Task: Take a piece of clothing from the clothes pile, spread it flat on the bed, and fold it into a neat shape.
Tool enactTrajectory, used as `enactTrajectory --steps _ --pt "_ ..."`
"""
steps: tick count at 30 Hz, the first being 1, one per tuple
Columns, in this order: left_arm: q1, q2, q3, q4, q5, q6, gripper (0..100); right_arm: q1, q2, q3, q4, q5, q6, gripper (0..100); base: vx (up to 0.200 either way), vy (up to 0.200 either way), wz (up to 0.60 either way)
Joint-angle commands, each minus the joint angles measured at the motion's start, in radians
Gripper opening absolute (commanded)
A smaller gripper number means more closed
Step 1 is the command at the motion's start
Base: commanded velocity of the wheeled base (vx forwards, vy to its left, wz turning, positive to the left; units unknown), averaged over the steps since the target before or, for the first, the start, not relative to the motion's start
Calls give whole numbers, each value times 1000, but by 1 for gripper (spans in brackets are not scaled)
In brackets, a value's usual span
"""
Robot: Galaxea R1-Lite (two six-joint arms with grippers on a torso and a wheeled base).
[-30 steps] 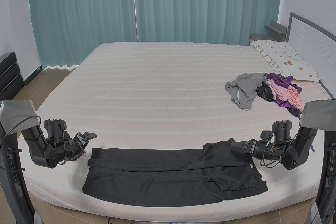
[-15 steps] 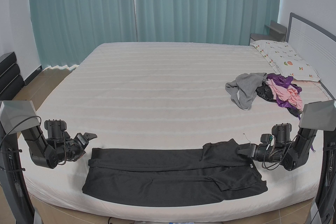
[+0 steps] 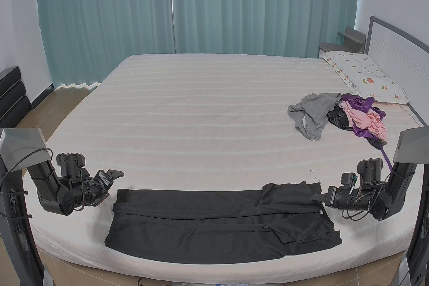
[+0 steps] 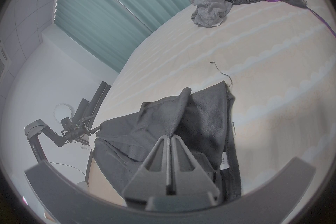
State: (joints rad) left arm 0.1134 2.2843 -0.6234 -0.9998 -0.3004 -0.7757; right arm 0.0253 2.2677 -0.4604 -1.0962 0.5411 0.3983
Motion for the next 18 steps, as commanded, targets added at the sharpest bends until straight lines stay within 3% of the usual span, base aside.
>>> enactTrajectory --steps 1,18 --pt "0 0 1 1 0 0 100 -15 -22 13 -2 0 -1 0 0 0 0" --pt "0 -3 1 1 1 0 100 -42 -25 97 -10 7 -72 0 0 0 0"
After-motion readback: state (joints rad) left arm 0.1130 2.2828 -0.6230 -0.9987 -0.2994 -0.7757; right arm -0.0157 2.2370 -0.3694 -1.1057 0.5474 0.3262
